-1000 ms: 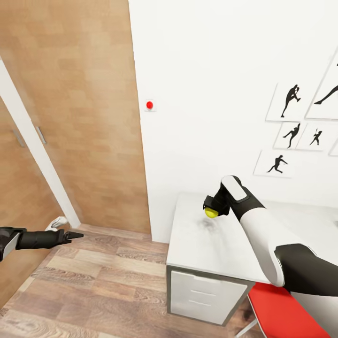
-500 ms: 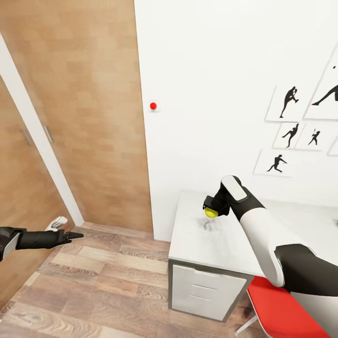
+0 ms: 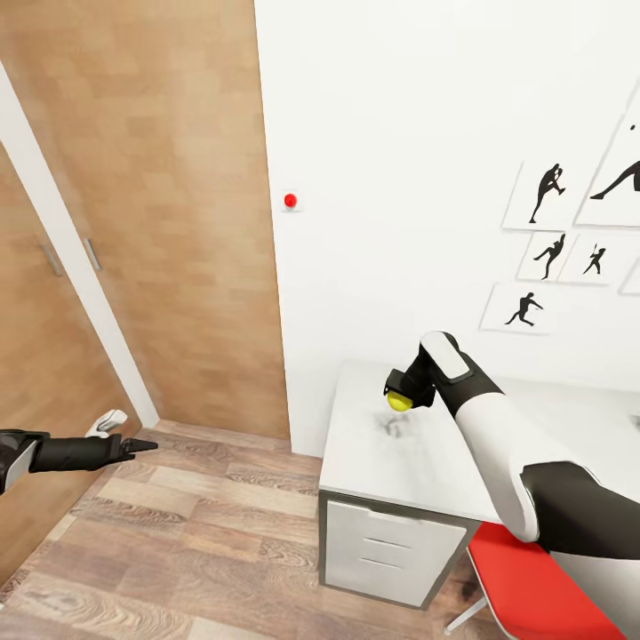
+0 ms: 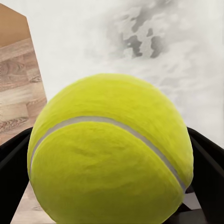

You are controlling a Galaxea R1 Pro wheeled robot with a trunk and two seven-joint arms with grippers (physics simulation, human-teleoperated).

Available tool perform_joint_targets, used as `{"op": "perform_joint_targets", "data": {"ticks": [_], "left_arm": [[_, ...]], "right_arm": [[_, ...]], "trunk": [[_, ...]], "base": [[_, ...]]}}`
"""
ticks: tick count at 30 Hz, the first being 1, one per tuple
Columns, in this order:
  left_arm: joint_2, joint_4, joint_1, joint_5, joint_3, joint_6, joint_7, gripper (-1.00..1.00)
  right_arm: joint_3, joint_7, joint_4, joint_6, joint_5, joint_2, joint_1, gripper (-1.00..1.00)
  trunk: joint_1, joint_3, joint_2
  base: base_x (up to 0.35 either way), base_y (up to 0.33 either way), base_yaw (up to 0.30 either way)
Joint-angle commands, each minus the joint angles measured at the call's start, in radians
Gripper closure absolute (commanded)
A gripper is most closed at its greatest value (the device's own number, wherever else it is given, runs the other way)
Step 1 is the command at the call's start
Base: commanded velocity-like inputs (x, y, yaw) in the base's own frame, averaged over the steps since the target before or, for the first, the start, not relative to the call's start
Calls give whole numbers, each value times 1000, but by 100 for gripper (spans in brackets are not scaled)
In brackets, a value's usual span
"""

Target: Put all the toys in the child's room - the three board games (two on the bed and one on the table), the two jigsaw puzzles on the table, and the tennis ball on the table - inside the toy box on the table in the child's room.

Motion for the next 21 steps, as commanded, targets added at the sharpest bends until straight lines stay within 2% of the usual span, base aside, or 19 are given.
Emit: {"op": "perform_joint_targets", "data": {"ticks": [1,5,8,13,17,21], "left_arm": [[1,-5,-1,6,-8,11,-6,-100],[13,-54,-2,5,-9,65,-23,-100],[27,-146,-2,5,-9,165,-48,-100],[35,-301,-2,5,-9,319,-79,-100],[46,-381,-2,7,-11,380,-114,-100],[55,-398,-2,4,-11,393,-137,-100]], "right_arm": [[0,-10,-2,3,-11,-1,-2,100],[-14,-13,-14,32,-10,-7,-7,100],[-29,-18,-37,65,-10,-19,-18,100],[-38,-20,-75,80,-18,-41,-42,100],[-46,-21,-95,84,-51,-51,-46,100],[-47,-21,-101,84,-71,-52,-46,100]], "trunk": [[1,-2,-2],[1,-2,-2],[1,-2,-2],[1,-2,-2],[1,-2,-2],[1,-2,-2]], "base": [[0,0,0],[0,0,0],[0,0,0],[0,0,0],[0,0,0],[0,0,-1]]}}
